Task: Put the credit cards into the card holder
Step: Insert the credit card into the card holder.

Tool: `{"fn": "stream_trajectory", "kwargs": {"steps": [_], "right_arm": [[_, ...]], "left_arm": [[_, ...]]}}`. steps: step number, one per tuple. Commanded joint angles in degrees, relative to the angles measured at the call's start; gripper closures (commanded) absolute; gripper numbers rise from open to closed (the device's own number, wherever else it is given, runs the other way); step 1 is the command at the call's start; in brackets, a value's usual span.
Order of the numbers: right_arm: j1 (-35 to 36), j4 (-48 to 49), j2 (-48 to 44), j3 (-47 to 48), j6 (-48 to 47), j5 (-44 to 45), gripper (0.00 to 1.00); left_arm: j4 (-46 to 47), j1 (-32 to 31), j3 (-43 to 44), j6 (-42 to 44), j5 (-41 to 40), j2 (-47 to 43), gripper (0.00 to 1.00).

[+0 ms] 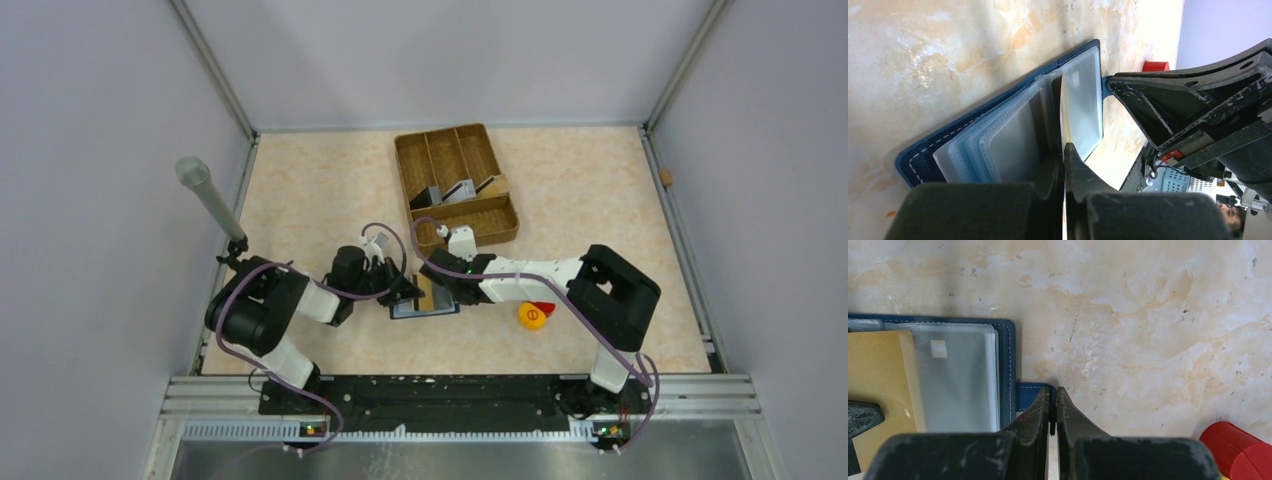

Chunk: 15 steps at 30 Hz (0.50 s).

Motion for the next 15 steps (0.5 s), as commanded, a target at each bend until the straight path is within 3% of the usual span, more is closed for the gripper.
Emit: {"fn": "stream_trajectory", "kwargs": {"steps": [1, 7, 15], "right_arm": [[0.3, -2.2, 2.2, 1.0, 0.3, -0.3, 1.0], [0.3, -2.4, 2.1, 1.1, 0.3, -0.2, 1.0], [0.3, -3.1, 1.6, 1.2, 0.6, 0.5, 1.0]], "left_arm": [[2.4, -0.3, -1.5, 1.2, -2.9, 1.7, 0.98], [-1.2, -0.9, -0.8, 2.5, -5.0, 0.4, 0.82], [-16.7, -2.7, 2.7, 7.7, -11.9, -5.9, 0.62]]}}
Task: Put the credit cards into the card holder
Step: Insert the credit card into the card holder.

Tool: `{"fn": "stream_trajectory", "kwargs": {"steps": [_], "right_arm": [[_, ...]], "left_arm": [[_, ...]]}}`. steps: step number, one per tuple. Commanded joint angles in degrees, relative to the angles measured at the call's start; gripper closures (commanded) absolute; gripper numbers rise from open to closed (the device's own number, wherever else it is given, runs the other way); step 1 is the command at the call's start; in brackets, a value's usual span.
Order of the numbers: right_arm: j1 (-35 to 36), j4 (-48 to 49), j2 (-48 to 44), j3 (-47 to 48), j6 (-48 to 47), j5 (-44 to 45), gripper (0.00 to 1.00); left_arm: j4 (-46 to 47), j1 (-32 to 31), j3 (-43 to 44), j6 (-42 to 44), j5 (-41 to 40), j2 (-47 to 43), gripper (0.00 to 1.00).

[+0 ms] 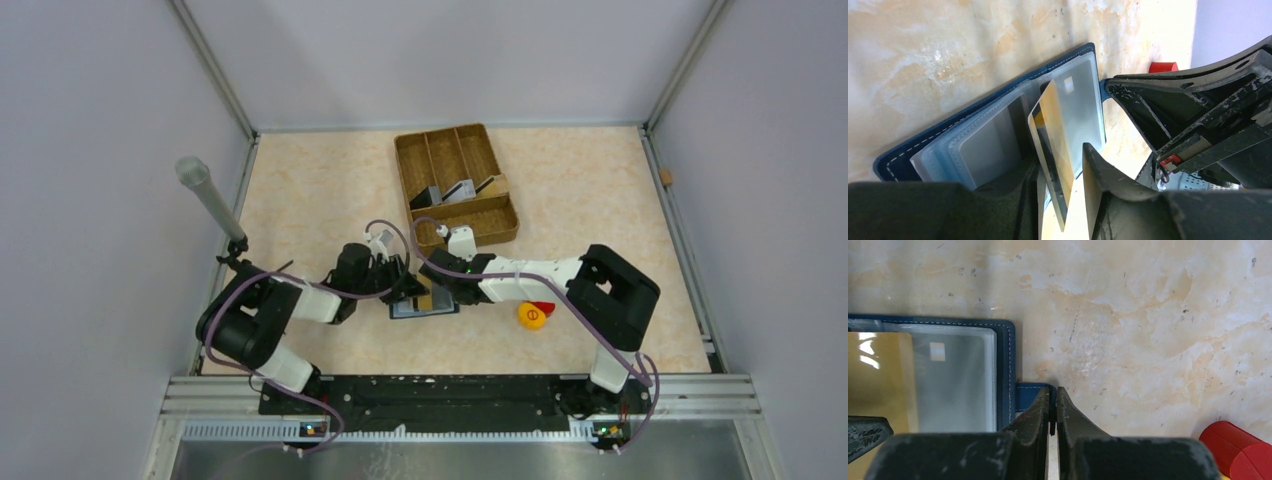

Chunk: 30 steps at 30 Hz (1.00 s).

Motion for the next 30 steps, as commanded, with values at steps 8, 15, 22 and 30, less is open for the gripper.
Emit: {"fn": "stream_trajectory", "kwargs": {"steps": [8, 15, 22, 30], "right_arm": [[0.3, -2.7, 0.8, 0.4, 0.7, 0.7, 1.0], [0.3, -2.5, 0.7, 0.1, 0.7, 0.7, 1.0], [0.3, -2.6, 0.4, 0.0, 0.7, 0.8, 1.0], [0.3, -2.4, 0.4, 0.1, 0.6, 0.8, 1.0]], "left_arm": [[-23.5, -0.4, 4.5, 10.2, -12.5, -8.4, 0.46], [-27.6, -0.7, 5.8, 11.6, -13.2, -9.9, 0.4], [-31.1, -0.9, 6.3, 11.0, -13.3, -11.0, 0.4], [-34.9, -1.6, 6.3, 11.2, -13.7, -14.7, 0.33]]}}
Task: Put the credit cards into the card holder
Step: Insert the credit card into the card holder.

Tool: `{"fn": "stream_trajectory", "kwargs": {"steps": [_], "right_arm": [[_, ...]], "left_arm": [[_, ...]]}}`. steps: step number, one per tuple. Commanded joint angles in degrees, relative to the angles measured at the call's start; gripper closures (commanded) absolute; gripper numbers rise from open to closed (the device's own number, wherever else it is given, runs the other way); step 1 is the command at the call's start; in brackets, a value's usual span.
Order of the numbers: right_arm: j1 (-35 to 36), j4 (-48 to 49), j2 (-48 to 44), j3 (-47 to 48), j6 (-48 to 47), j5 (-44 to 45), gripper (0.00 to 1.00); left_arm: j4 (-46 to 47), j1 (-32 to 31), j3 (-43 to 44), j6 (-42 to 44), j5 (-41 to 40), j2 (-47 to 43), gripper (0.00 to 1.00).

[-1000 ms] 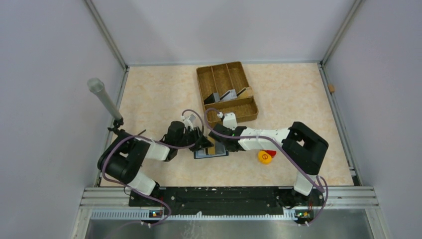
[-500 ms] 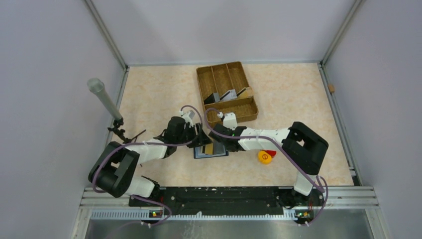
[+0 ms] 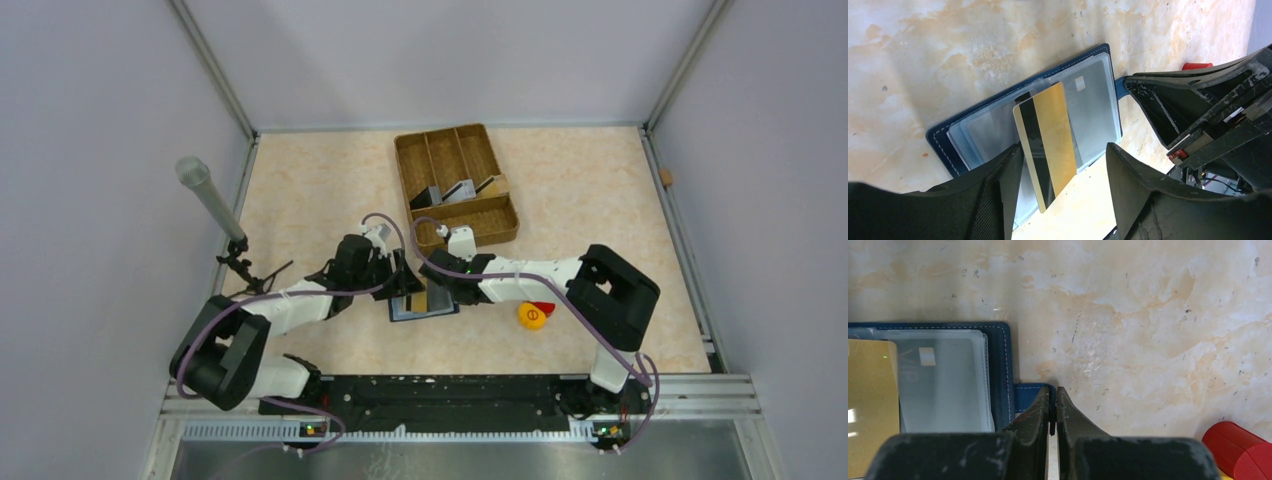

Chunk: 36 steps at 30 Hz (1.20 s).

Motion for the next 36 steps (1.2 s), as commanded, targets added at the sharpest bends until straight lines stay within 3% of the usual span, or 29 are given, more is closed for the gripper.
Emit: {"fn": "stream_trajectory", "kwargs": {"steps": [1, 6, 15, 36], "right_arm": [[0.3, -2.6, 0.4, 0.0, 0.1, 0.7, 1.0], [0.3, -2.5, 0.7, 0.2, 0.1, 0.6, 1.0], [0.3, -2.6, 0.7, 0.2, 0.0, 0.5, 1.0], [0.3, -2.3, 0.8, -0.2, 0.2, 0.4, 1.0]], "left_arm": [[-8.1, -0.2, -0.4, 2.5, -3.8, -2.5, 0.32], [-7.7, -0.2, -0.1, 2.9, -2.6, -4.8, 0.28], [-8.9, -0.4, -0.2, -0.4, -1.8, -7.7, 0.31], [-4.9, -5.0, -2.6, -7.9, -2.5, -4.1, 0.35]]}}
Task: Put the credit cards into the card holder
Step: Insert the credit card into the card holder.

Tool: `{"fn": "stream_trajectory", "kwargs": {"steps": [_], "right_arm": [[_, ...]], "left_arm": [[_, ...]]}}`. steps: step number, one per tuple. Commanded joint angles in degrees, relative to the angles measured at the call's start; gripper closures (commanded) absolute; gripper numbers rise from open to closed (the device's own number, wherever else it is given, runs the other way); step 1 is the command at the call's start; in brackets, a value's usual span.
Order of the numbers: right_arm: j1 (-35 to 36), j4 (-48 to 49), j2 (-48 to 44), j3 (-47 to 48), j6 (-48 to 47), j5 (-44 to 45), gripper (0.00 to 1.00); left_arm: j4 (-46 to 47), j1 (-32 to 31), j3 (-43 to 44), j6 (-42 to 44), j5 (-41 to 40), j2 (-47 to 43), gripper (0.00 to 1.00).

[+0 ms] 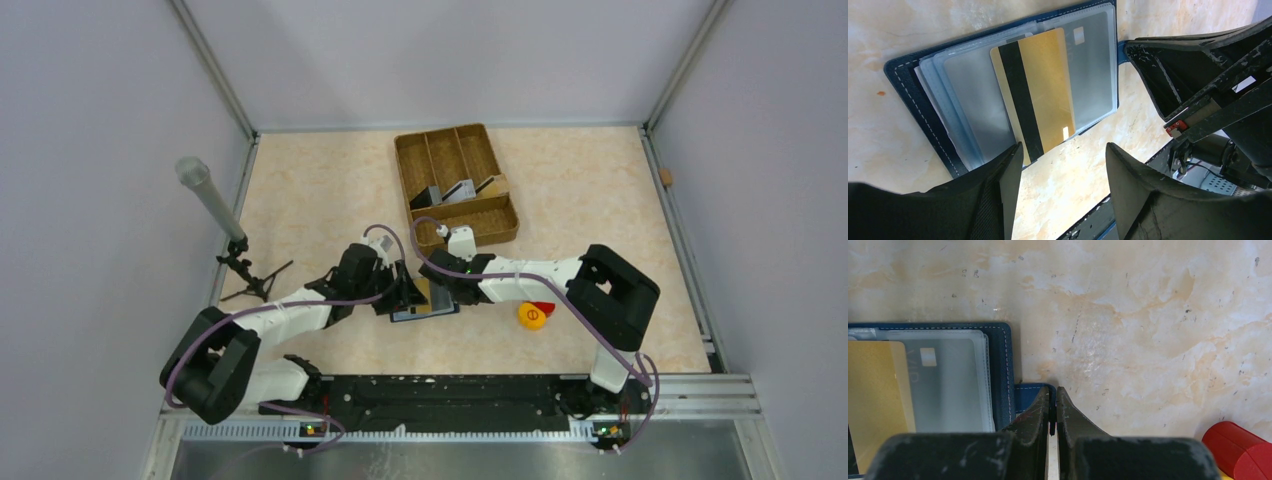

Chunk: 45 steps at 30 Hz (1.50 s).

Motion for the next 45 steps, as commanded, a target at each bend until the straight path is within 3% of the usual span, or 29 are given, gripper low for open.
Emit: {"fn": "stream_trajectory", "kwargs": {"steps": [1, 13, 39, 45], "right_arm": [[0.3, -2.3, 0.8, -0.2, 0.2, 0.5, 1.0], [0.3, -2.4, 0.7, -0.7, 0.5, 0.5, 1.0], [0.3, -0.1, 0.1, -2.8, 1.9, -1.6, 1.0], [0.2, -0.2, 0.2, -2.8, 2.3, -1.7, 1.0]], "left_arm": [[2.8, -0.4, -1.1, -1.6, -1.6, 1.2, 0.35], [8.9, -0.6, -1.3, -2.7, -2.5, 2.9, 0.35], [34.6, -3.0, -2.7, -7.9, 0.4, 14.1, 0.36], [36.8, -4.4, -2.5, -8.9, -0.5, 14.0, 0.36]]}}
